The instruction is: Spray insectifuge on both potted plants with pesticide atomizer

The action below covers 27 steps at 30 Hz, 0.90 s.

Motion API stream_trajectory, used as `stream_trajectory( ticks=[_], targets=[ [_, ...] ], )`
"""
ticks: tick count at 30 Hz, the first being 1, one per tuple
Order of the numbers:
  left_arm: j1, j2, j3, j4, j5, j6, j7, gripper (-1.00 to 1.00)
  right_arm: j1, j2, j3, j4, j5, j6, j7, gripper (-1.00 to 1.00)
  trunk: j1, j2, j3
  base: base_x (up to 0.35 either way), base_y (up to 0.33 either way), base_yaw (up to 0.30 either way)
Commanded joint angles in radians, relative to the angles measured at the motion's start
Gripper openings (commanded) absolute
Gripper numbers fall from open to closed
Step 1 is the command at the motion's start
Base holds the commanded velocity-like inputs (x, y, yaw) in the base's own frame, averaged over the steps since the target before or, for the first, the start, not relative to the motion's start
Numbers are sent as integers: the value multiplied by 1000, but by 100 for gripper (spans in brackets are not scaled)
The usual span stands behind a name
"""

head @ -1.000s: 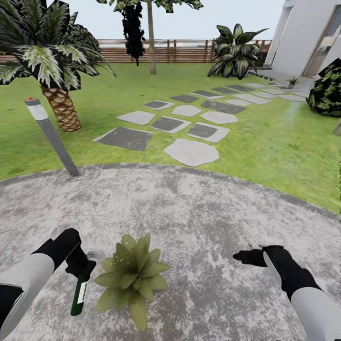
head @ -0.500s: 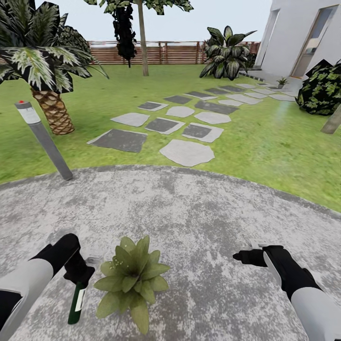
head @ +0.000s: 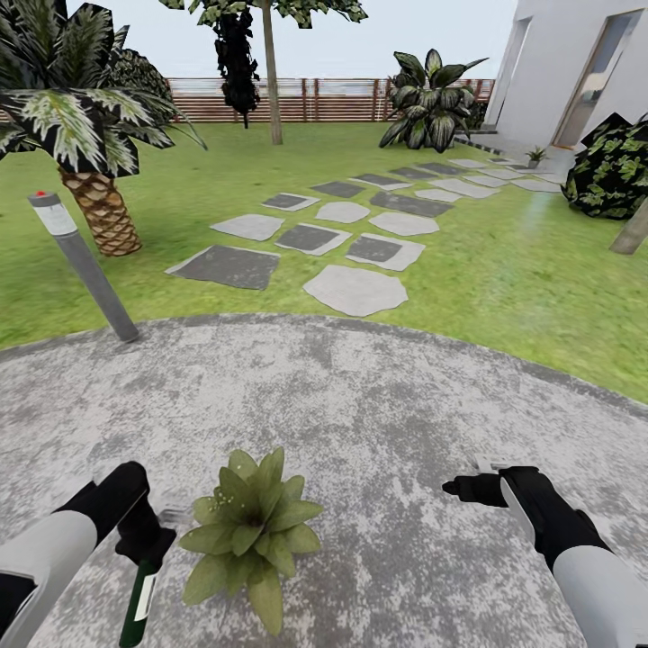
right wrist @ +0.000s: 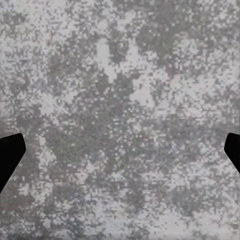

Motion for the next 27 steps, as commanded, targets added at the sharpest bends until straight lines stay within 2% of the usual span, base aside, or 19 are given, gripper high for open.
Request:
stream_trajectory(
  ticks=[1, 11, 22, 25, 27],
  targets=[
    [1, 1, -1, -2, -10, 3, -10, -100, 0, 0, -2, -1, -3, 6, 2, 100, 0, 0, -1, 0, 0, 0],
    [23, 7, -1, -2, -10, 3, -10, -100, 0, 0, -2, 0, -3, 6, 2, 100, 0, 0, -1, 0, 0, 0],
    [22, -1, 4, -3, -9, 4, -10, -100, 0, 0, -2, -1, -1, 6, 2, 100, 0, 0, -1, 0, 0, 0],
    [0, 0, 4, -6, -9, 4, -11, -100, 0, 0, -2, -1, -1, 6, 2, 100, 0, 0, -1, 0, 0, 0],
    [-34, 1, 4, -6, -9, 5, -12, -100, 0, 0, -2, -1, -1, 6, 2, 100, 0, 0, -1, 0, 0, 0]
  ],
)
